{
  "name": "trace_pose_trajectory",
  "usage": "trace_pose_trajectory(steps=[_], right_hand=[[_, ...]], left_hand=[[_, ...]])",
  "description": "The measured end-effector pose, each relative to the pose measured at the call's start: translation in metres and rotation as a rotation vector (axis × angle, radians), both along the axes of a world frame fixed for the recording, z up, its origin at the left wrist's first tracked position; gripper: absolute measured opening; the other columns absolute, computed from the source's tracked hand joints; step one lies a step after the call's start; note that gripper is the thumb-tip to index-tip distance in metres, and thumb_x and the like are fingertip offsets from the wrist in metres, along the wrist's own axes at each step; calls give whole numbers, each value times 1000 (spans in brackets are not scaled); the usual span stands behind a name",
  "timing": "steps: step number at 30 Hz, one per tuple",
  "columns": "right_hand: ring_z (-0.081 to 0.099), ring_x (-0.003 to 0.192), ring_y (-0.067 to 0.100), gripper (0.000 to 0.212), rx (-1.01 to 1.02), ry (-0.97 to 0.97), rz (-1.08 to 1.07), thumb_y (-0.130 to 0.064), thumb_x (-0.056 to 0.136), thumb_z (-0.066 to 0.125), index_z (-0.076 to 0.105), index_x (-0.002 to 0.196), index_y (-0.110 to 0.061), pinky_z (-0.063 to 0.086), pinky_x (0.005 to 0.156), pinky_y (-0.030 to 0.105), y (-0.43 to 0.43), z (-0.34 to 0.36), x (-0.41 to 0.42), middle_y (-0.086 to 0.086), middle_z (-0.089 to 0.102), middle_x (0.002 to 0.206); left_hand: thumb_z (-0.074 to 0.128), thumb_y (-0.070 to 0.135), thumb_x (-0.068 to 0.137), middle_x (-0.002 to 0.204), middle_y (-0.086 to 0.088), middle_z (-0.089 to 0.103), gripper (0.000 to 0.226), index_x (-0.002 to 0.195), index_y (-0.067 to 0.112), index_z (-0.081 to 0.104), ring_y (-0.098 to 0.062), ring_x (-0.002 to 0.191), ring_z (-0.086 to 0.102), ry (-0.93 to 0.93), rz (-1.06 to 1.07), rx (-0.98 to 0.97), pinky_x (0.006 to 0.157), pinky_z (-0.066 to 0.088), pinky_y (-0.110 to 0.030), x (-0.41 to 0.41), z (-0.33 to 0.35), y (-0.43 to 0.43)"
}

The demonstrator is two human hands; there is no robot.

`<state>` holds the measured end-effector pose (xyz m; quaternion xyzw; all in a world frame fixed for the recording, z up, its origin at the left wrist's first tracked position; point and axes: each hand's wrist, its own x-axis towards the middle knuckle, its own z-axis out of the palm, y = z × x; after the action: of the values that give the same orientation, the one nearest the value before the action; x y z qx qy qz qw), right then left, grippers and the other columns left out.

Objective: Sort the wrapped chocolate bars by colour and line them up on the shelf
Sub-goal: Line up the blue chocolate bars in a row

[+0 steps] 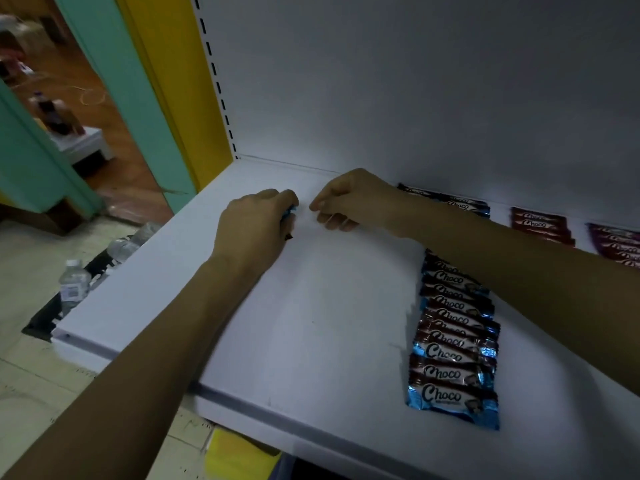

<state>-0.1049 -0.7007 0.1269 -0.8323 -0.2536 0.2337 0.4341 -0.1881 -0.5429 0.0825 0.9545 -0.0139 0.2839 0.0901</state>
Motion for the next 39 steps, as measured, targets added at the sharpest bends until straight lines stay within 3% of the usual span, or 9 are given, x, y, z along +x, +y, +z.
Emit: trace_pose_trajectory(steps=[5, 8, 12, 17, 23, 27, 31, 36, 39], right_hand=[[63, 62, 5, 15, 30, -4, -51, -19, 91, 62, 66, 102, -9, 49, 51, 13, -17, 12, 0, 4, 69, 89], [67, 62, 7, 32, 73, 38, -68, -30, 84, 69, 62, 109, -12, 53, 55, 18, -24, 15, -6, 5, 69, 91], [67, 62, 10, 37, 189, -46, -169, -19, 79, 76, 57, 109, -10, 55, 55, 21, -34, 11, -12, 7, 68, 85], [64, 67, 9, 31, 165, -145, -266, -24, 83, 71, 64, 105, -2, 48, 51, 20, -48, 3, -14, 9, 69, 87], [61, 54, 1, 20, 176, 44, -340, -24, 93, 59, 57, 77, -11, 52, 53, 19, -55, 4, -8, 3, 64, 79], [69, 77, 23, 11, 216, 93, -373, -17, 93, 58, 59, 91, -6, 59, 72, 34, -68, 9, -2, 17, 68, 97], [65, 59, 7, 12, 125, -86, -246, -16, 86, 68, 68, 95, -9, 53, 59, 19, -80, 13, -3, 5, 70, 81], [59, 55, 6, 16, 58, -232, -184, -15, 78, 76, 69, 87, -4, 53, 55, 19, -78, 6, 0, 5, 67, 72], [56, 59, -2, 12, -78, -539, -102, -19, 79, 75, 72, 86, -9, 47, 60, 16, -81, -6, 2, -3, 67, 78]], left_hand=[[70, 19, 86, 92, 0, 66, 12, 96, 14, 67, -10, 80, 60, -26, 64, -641, 70, 45, -9, 21, 17, -14], [68, 11, 86, 86, -1, 67, 5, 90, 11, 66, -10, 77, 64, -40, -5, -1188, 72, 53, -19, 35, 29, -39], [56, 12, 95, 85, -6, 66, 11, 88, 12, 64, -18, 78, 65, 72, -76, -1775, 76, 56, -33, 41, 37, -76], [53, 18, 98, 99, -15, 66, 11, 93, 12, 61, -33, 93, 64, 80, -74, -1733, 88, 53, -47, 38, 19, -90], [66, 13, 88, 104, -11, 67, 13, 100, 12, 61, -21, 91, 68, 183, -144, -1766, 78, 58, -31, 37, 14, -87], [65, -2, 86, 95, -12, 65, 15, 93, 9, 60, -20, 83, 70, 114, -141, -1804, 74, 58, -28, 36, 16, -85], [64, 6, 89, 87, -10, 68, 6, 87, 11, 63, -13, 67, 70, 50, -111, -1770, 60, 55, -21, 38, 17, -83], [66, 19, 90, 83, -10, 70, 8, 83, 18, 62, -16, 63, 69, -83, -92, -1352, 49, 51, -20, 42, 10, -76], [66, 22, 90, 81, -5, 68, 9, 83, 20, 61, -18, 67, 70, -106, -50, -1329, 50, 53, -21, 43, 9, -74]])
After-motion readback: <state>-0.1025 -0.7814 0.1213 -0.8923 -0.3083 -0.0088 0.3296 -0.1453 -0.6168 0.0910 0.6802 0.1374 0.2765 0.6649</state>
